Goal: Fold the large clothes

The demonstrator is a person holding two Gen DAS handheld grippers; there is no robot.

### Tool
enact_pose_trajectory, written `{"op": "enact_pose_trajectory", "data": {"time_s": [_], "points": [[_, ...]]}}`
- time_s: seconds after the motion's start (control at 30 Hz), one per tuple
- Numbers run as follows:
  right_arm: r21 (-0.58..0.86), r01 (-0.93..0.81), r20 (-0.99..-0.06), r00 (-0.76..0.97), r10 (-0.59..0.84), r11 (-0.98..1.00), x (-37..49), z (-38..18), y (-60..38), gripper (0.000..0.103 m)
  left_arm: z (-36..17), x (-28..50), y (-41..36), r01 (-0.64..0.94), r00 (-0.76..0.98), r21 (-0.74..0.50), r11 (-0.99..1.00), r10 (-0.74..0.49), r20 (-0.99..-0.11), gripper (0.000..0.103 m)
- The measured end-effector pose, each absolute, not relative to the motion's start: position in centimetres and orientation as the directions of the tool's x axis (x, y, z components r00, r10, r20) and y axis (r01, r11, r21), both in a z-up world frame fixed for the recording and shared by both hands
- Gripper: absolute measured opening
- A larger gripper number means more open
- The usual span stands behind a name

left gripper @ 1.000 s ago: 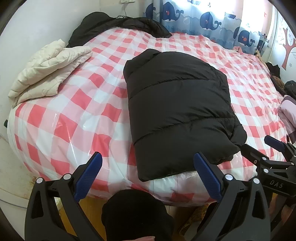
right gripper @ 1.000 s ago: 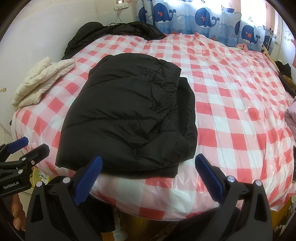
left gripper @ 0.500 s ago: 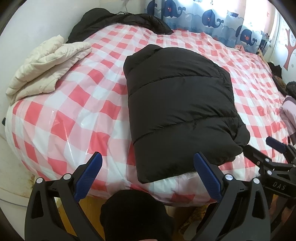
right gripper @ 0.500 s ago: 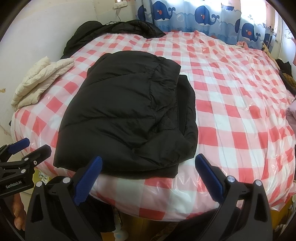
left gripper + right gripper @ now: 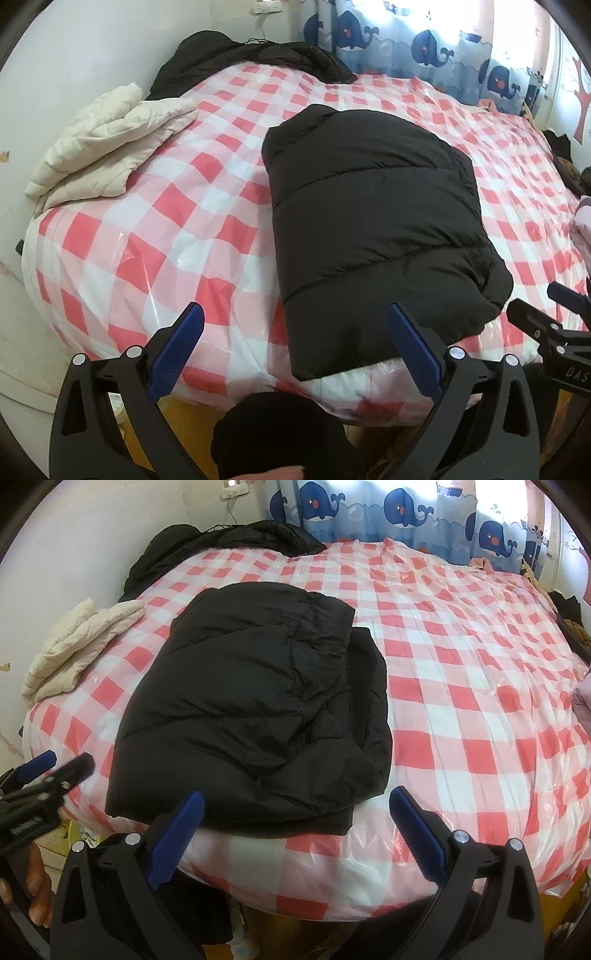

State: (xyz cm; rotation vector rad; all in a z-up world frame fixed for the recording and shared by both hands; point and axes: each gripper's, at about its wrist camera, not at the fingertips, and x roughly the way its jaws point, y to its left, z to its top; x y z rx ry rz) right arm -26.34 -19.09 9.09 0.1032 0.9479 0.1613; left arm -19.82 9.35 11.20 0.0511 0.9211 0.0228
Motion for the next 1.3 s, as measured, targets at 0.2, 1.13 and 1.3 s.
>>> {"op": "enact_pose_trajectory", "data": {"time_s": [0.2,1.13,1.3], "points": [[0.159,-0.092,-0.789,0.586,0.183,0.983,-26.9,9.9,-19.2,0.096,12.1,-20.8,9.1,0.007,0.620,0.063,0.998,0.045,-0.783,0.095],[0.152,-0.099,-0.779,0.600,0.181,0.983,-28.0,10.8,-18.7,0.096,13.1,-22.2,9.2,-0.001,0.631,0.059,0.998,0.046,-0.775,0.095],[0.152,-0.098,-0.780,0.599,0.181,0.983,-28.1,10.8,-18.6,0.096,13.1,-22.5,9.1,-0.001,0.628,0.059,0.998,0.046,-0.776,0.095]]}}
